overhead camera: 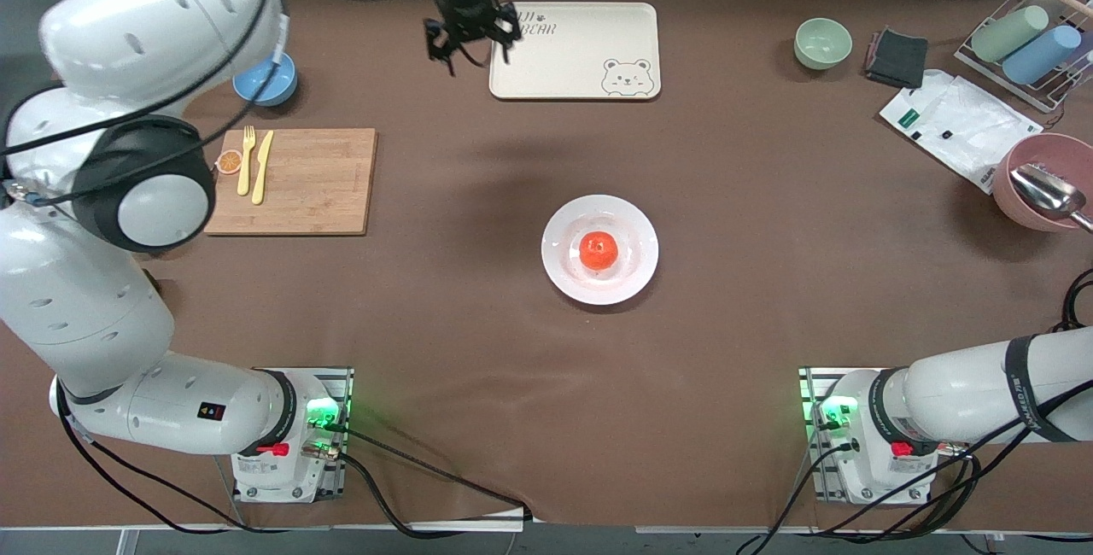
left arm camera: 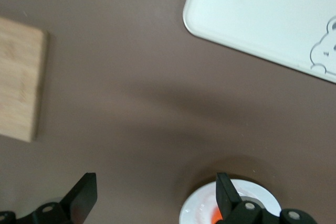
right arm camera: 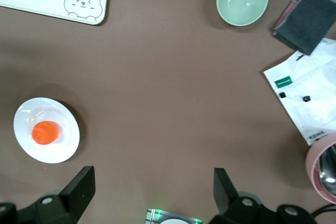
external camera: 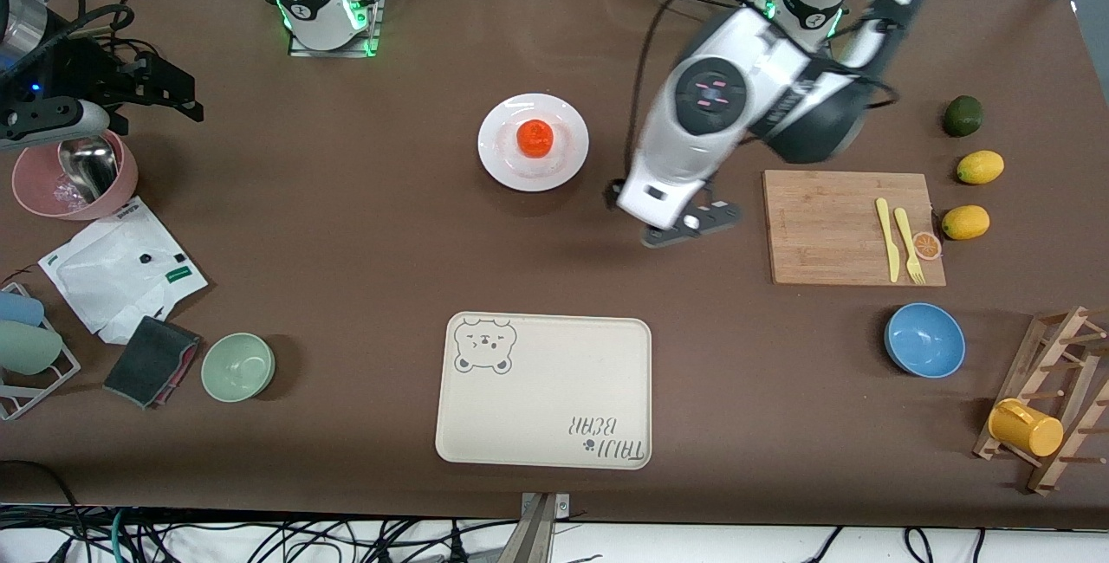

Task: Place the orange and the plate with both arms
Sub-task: 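Raise the left gripper back while the right gripper reaches toward the plate, then move the right gripper to the white plate rim, then close the right gripper on the plate rim, then slide the plate with the right gripper onto the bear tray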

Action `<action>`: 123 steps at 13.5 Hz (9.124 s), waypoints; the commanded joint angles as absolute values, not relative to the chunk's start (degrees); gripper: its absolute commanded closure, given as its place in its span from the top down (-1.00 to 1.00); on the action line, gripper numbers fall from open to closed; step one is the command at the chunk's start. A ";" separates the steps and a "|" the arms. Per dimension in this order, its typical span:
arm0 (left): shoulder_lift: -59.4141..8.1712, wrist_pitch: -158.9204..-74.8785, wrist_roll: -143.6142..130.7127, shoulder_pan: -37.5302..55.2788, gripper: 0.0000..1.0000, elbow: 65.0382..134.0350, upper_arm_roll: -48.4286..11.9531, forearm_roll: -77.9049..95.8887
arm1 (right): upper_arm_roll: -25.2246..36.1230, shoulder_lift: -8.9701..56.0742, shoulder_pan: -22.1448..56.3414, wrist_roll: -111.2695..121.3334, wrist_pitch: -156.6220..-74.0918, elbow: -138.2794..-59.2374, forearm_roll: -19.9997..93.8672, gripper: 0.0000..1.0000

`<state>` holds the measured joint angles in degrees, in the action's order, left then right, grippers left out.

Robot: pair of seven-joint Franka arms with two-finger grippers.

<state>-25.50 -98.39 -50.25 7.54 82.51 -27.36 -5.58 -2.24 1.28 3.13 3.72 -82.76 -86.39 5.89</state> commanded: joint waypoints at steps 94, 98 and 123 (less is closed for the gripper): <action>-1.49 -89.74 -2.64 1.32 1.00 93.43 -1.67 -0.79 | -20.83 26.63 8.61 72.69 -131.31 -140.63 91.40 -1.00; -1.41 -89.56 -2.46 1.14 1.00 93.43 -1.67 -0.79 | -20.74 26.63 8.53 71.46 -130.87 -140.28 93.16 -1.00; -1.49 -89.56 -2.55 1.14 1.00 93.43 -1.67 -0.88 | -15.29 51.57 7.38 24.87 -126.65 -84.40 74.88 -1.00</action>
<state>-1.75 -90.41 -3.17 1.11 94.05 -1.64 0.64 -15.38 47.03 6.94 27.56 -128.54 -91.56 76.52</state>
